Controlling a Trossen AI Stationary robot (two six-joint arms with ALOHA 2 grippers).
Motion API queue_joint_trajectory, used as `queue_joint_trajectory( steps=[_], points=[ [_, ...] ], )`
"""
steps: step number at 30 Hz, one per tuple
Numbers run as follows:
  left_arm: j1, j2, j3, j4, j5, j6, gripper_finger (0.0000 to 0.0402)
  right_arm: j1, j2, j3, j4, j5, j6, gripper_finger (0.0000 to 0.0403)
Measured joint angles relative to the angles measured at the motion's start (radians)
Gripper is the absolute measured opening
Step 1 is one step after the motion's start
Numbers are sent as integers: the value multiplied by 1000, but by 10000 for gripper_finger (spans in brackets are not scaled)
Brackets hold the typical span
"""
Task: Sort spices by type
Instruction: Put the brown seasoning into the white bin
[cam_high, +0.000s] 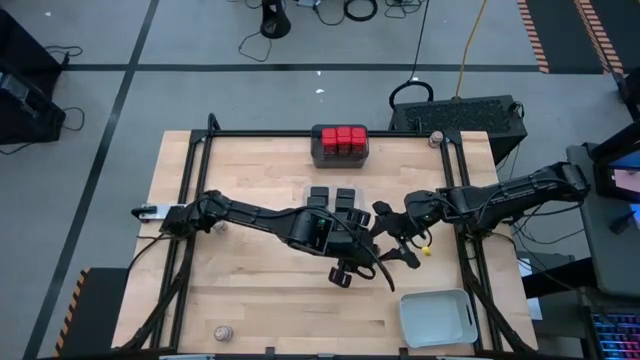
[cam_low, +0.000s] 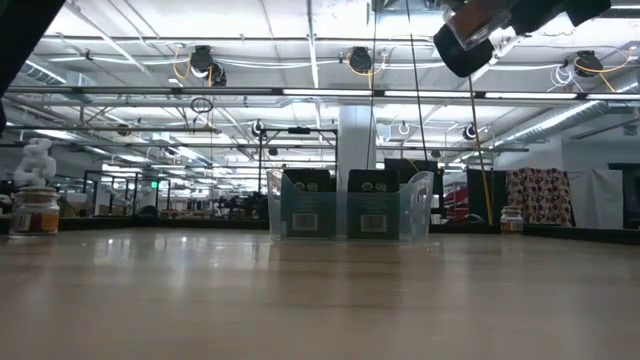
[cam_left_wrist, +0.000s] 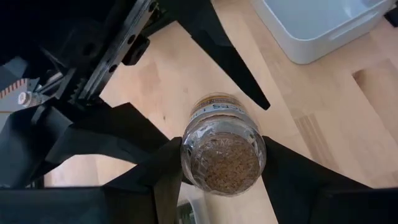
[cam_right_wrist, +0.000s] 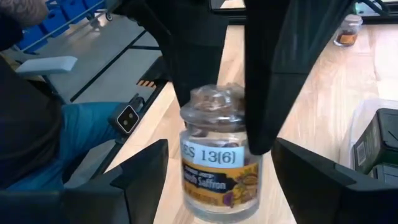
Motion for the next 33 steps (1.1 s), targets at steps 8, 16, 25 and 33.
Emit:
queue_joint_trajectory(
  steps=[8,16,25,33],
  points=[
    [0,0,0,20,-54,9,197,0,0,0,-5,1,3,270],
    [0,0,0,18,-54,7,197,0,0,0,-21,26,5,261],
    [0,1,0,17,-39,6,197,0,0,1,-49,26,3,164],
    [0,3,0,15,-39,8,197,0,-1,2,-61,23,3,159]
  ],
)
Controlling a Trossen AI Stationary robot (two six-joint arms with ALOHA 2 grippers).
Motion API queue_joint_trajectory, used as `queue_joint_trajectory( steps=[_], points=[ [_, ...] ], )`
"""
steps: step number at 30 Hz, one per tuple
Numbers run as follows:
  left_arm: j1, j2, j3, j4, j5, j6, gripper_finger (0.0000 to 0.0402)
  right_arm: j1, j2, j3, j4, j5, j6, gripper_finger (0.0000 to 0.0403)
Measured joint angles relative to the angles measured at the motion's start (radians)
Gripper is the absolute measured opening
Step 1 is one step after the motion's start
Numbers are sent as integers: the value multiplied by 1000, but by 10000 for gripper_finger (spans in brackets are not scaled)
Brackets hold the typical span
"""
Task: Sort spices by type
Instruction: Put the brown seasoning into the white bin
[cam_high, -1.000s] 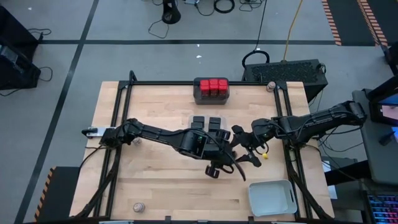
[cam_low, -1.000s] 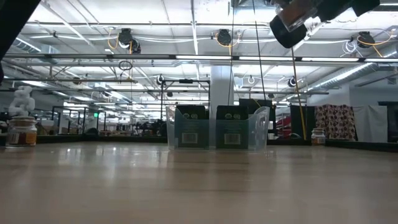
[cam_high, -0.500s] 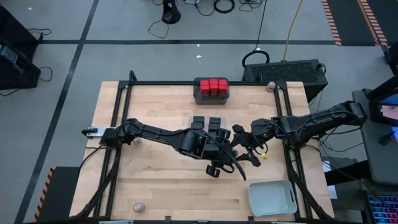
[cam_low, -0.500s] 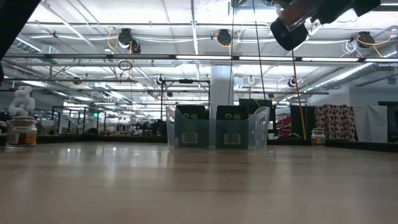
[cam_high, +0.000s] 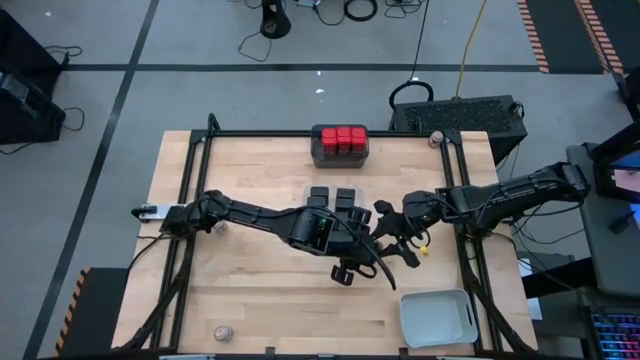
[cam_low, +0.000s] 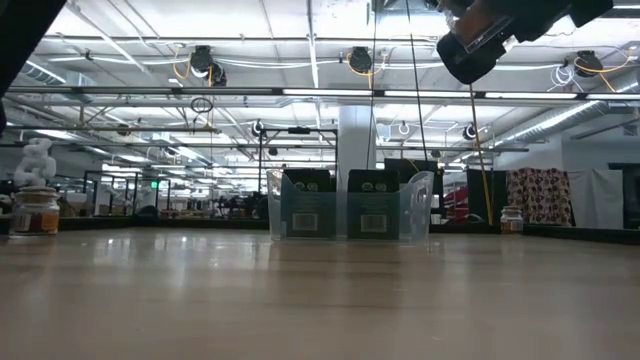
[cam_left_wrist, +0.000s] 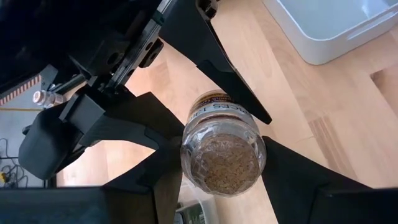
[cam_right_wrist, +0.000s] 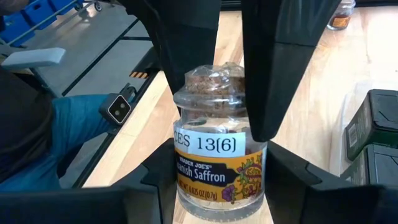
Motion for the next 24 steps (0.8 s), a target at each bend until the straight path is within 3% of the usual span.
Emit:
queue_joint_trajectory(
  steps=[11,24],
  points=[
    [5,-103,0,-83,14,-18,197,-5,-24,9,52,21,-6,164],
    [18,-86,-19,-72,96,-9,200,-10,-37,-3,52,-5,-5,161]
  ],
)
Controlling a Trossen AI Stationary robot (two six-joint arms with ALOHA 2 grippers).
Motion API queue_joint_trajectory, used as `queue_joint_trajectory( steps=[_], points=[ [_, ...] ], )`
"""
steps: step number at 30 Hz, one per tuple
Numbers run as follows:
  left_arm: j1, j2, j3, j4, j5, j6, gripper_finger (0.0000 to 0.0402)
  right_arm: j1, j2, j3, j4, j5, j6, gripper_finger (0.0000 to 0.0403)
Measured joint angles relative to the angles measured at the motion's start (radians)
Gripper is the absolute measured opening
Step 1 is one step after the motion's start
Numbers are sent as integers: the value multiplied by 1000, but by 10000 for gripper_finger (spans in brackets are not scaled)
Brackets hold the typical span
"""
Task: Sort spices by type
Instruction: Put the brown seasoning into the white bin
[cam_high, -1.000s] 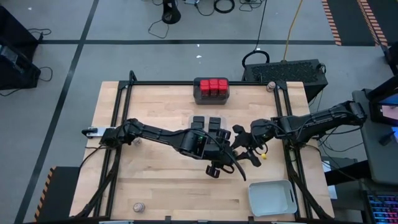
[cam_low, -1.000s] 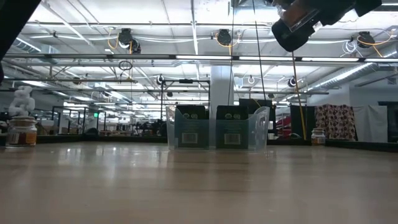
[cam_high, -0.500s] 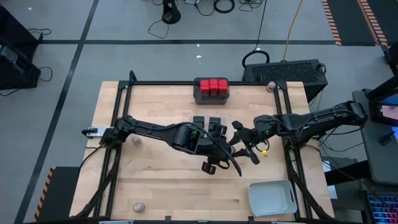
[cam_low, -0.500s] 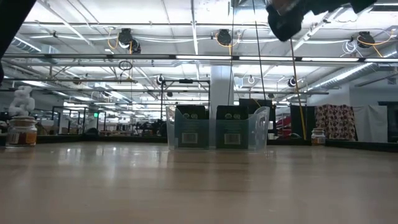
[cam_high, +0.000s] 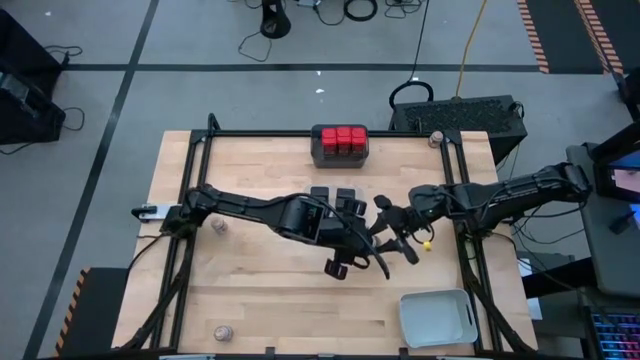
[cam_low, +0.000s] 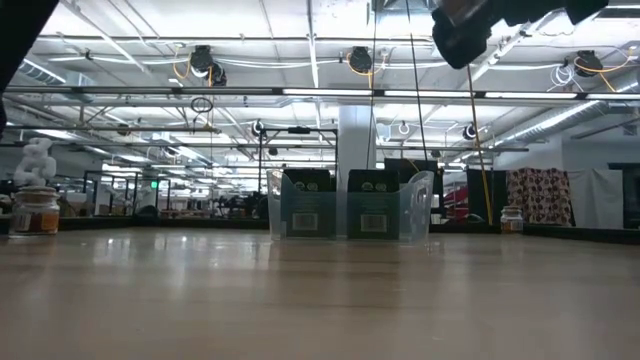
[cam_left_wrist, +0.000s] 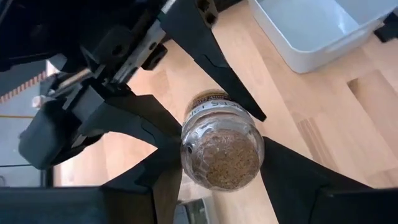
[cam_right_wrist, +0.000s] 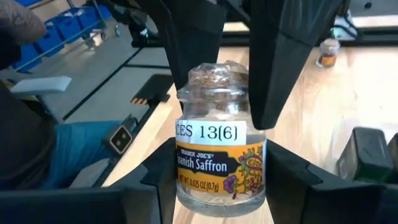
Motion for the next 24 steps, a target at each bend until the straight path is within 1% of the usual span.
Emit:
queue_joint_trajectory(
  steps=[2,4,6,11,14,20,24],
  points=[
    [5,0,-14,0,15,-1,210,0,0,0,-6,-7,-4,162],
    [9,-3,-25,-61,26,-2,226,3,-2,-5,-44,-31,-10,162],
    [12,0,-25,-24,32,-2,243,3,2,-4,-35,-27,-16,163],
    [15,-1,-19,-29,28,-4,276,2,0,-1,-35,-9,-20,163],
    [13,-14,-18,-69,18,-50,279,1,-1,-1,-28,-8,-38,164],
    [14,-75,-21,-261,-78,-179,276,10,-1,0,-28,-2,-84,164],
    [9,-123,-43,-283,-106,-231,276,10,-1,0,-19,-1,-94,164]
  ],
)
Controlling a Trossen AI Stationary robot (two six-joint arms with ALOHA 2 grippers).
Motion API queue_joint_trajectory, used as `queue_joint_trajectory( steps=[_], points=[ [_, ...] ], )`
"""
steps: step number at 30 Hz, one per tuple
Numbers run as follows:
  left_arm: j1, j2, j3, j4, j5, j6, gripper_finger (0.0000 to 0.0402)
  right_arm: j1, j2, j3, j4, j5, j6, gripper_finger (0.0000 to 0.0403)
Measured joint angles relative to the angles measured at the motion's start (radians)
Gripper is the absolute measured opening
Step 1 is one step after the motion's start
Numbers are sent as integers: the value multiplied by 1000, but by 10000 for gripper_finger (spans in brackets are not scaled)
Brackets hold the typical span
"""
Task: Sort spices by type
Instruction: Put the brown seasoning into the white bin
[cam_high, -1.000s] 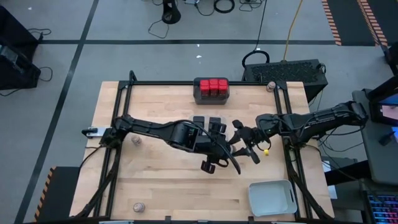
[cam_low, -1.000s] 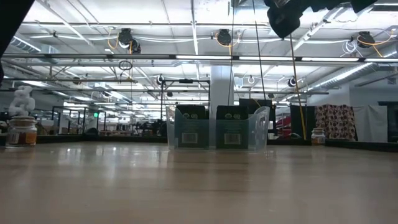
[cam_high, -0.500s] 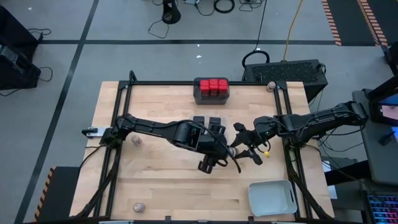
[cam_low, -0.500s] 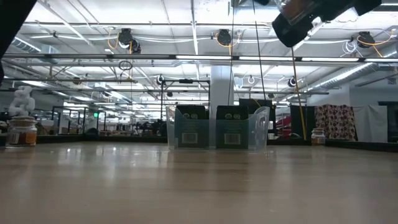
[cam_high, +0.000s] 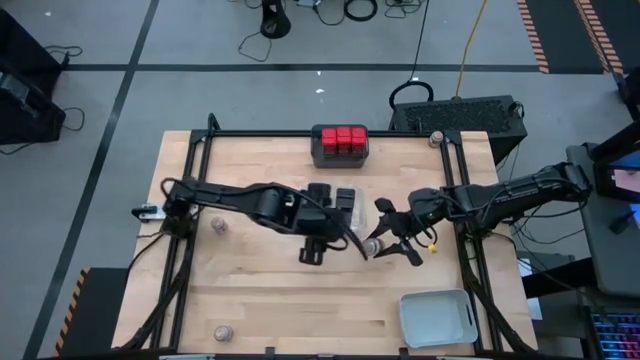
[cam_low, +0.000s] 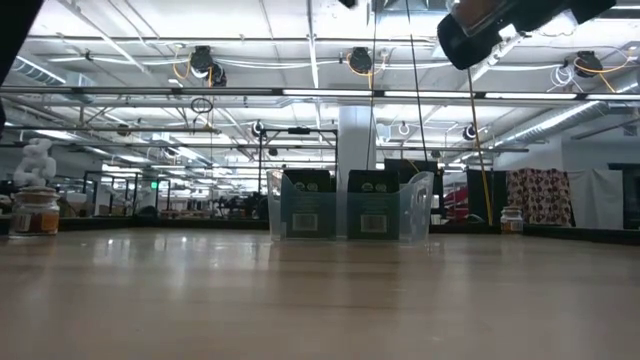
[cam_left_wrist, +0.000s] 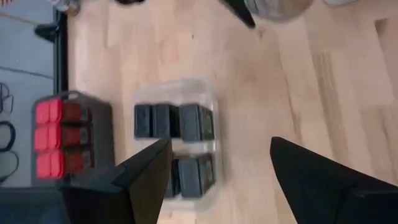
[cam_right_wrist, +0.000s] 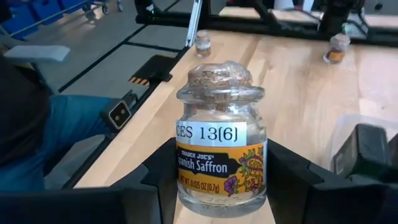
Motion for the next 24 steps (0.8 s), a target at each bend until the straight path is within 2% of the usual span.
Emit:
queue_joint_trajectory(
  steps=[2,4,8,9,12,14,16,18,21,24],
  points=[
    [-8,-54,-66,12,-27,-29,276,2,0,2,11,3,-10,164],
    [-18,-125,-188,55,-63,-71,276,9,0,2,22,3,-22,164],
    [-32,-316,-569,366,-95,-131,276,20,0,2,35,3,-56,164],
    [-35,-366,-675,480,-96,-134,276,20,0,2,37,3,-64,164],
    [-46,-505,-1024,960,-83,-114,276,19,1,2,68,3,-80,164],
    [-47,-547,-1239,1389,-10,-72,276,19,3,-6,120,0,-97,164],
    [-47,-547,-1420,1825,89,-25,276,19,3,-29,189,-2,-102,164],
    [-46,-495,-1541,2211,143,3,276,16,4,-62,279,-3,-100,164],
    [-46,-377,-1633,2534,113,17,276,10,5,-118,430,-1,-78,164],
    [-44,-243,-1596,2707,79,2,276,1,15,-171,607,11,-40,164]
  ],
)
